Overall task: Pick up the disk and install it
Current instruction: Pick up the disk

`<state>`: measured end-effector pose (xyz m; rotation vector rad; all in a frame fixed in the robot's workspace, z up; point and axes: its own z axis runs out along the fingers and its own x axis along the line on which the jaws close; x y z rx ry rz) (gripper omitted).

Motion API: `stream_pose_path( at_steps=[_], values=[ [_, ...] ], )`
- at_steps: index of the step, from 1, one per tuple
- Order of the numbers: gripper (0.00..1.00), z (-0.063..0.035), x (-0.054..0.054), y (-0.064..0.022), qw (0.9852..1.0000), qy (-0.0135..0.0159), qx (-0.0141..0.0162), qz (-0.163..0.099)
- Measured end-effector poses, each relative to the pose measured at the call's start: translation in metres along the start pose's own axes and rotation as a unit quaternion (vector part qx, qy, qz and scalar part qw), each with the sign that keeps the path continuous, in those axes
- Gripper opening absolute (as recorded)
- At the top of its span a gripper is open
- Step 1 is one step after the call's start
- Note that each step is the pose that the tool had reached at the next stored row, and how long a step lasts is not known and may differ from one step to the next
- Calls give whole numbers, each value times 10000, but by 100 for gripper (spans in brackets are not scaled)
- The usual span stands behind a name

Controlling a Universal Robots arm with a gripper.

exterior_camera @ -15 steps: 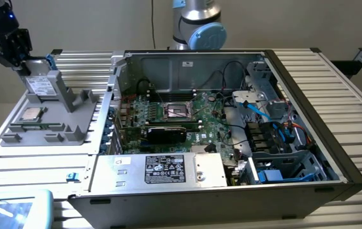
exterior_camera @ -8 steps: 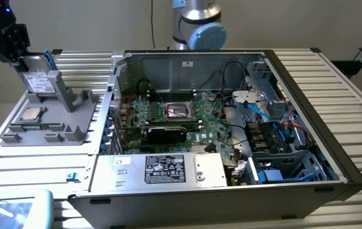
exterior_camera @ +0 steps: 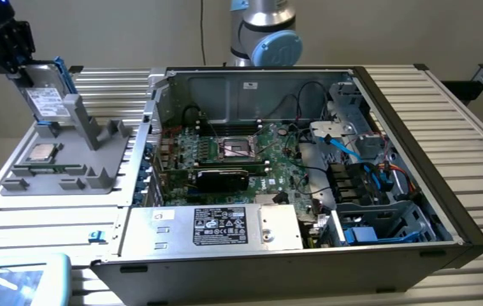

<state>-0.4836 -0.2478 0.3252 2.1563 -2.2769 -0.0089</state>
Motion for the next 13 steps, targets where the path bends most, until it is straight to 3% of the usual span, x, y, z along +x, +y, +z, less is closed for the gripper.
stream_pose_path(
  at_steps=[8, 13],
  values=[
    [37, -322, 0, 2, 10000, 0, 24, 0],
    [37, -474, -1, -2, 10000, 12, 48, 0]
  ],
)
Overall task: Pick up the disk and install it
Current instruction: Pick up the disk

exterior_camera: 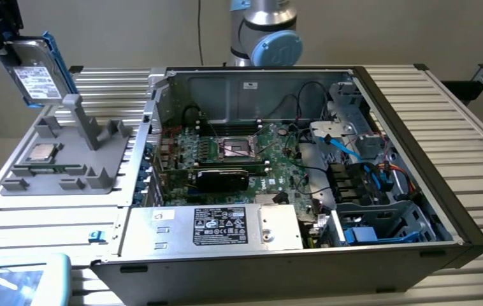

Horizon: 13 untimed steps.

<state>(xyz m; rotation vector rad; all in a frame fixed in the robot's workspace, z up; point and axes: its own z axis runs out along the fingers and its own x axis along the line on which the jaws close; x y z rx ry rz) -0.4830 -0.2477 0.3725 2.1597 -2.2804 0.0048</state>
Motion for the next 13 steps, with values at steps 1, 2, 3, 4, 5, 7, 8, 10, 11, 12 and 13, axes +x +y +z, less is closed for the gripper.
stream_pose_path(
  at_steps=[1, 2, 3, 4, 5, 7, 8, 10, 11, 12, 13],
  values=[
    [37, -26, -1, -3, 10000, 4, 7, 0],
    [37, -51, -1, -7, 10000, 7, 15, 0],
    [37, -74, -2, -12, 10000, 10, 23, 0],
    [37, -96, -3, -16, 10000, 11, 34, 0],
    [37, -124, -4, -23, 10000, 11, 42, 0],
    [37, -185, -6, -39, 10000, 11, 53, 1],
    [37, -221, -6, -51, 10000, 11, 58, 0],
    [37, -288, -7, -75, 10000, 10, 65, 0],
    [37, -323, -7, -88, 10000, 10, 69, 0],
    [37, -359, -8, -103, 10000, 10, 71, 0],
    [37, -398, -8, -120, 10000, 10, 72, 0]
  ],
)
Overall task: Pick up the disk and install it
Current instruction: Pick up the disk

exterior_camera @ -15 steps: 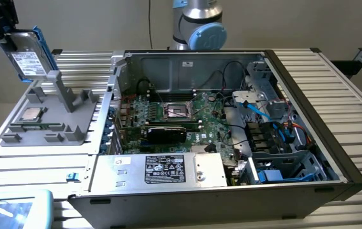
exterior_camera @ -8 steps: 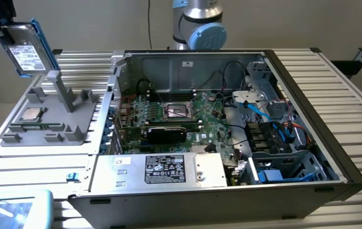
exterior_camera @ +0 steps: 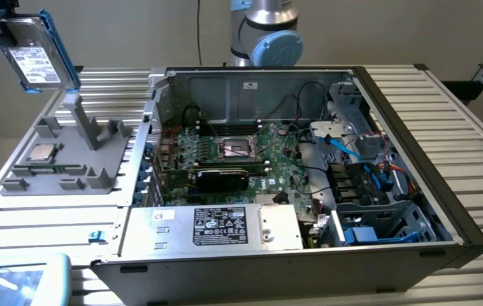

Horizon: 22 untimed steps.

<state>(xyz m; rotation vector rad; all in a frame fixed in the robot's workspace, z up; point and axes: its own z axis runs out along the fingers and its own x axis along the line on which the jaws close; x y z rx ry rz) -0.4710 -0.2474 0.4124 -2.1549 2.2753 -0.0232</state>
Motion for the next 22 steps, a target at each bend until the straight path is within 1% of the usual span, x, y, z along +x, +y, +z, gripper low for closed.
stream_pose_path(
  at_steps=[3, 7, 11, 16, 22],
  values=[
    [37, -116, -4, -74, 10000, 0, 0, 0],
    [37, -260, -7, -196, 10000, 0, 0, 0],
    [37, -396, 13, -310, 10000, 0, 0, 0],
    [37, -525, 64, -385, 10000, 0, 1, 0],
    [37, -617, 169, -432, 10000, 0, 0, 0]
  ],
)
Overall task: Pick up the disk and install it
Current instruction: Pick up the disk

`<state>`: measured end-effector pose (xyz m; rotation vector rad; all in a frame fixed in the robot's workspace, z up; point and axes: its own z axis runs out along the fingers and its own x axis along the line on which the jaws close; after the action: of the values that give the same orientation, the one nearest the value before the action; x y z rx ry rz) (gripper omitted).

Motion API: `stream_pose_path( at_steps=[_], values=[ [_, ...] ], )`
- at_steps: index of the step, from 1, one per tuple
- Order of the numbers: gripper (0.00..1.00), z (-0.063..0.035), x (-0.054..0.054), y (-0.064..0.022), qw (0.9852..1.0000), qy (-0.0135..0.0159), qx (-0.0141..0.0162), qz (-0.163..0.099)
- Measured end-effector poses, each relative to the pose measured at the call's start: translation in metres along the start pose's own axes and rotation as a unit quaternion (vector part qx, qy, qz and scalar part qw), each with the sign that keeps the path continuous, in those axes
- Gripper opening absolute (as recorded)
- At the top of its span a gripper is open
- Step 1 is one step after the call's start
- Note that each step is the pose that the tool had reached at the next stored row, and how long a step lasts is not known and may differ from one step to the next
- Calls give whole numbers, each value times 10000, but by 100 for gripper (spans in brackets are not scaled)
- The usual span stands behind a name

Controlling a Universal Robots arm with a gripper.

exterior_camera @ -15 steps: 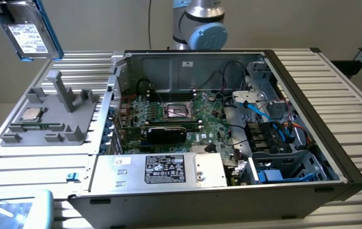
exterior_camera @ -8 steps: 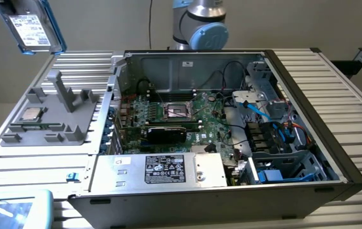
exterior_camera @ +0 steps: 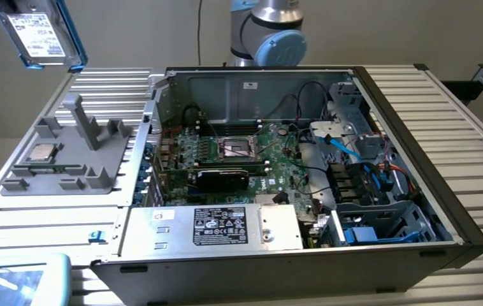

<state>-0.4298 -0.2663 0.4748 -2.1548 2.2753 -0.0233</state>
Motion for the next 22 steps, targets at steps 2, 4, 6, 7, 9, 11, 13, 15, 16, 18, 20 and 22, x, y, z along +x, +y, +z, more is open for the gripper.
stream_pose_path(
  at_steps=[2, 4, 6, 7, 9, 11, 13, 15, 16, 18, 20, 22],
  values=[
    [37, -11, 47, -18, 10000, 0, 0, 0],
    [37, -12, 94, -39, 10000, 0, 0, 0],
    [37, -11, 142, -68, 10000, 0, 1, 0],
    [37, -11, 164, -89, 10000, 0, 0, 0],
    [37, -11, 202, -147, 10000, 0, 0, 0],
    [37, -16, 234, -225, 10000, -1, 1, 0],
    [37, -26, 263, -307, 10000, 0, 0, 0],
    [37, -42, 291, -390, 10000, -1, 1, 1],
    [37, -52, 305, -434, 10000, 0, 1, 0],
    [37, -69, 334, -520, 10000, 0, 0, -1],
    [37, -85, 362, -604, 10000, -1, 1, 0],
    [37, -101, 391, -689, 10000, 0, 0, 0]
  ],
)
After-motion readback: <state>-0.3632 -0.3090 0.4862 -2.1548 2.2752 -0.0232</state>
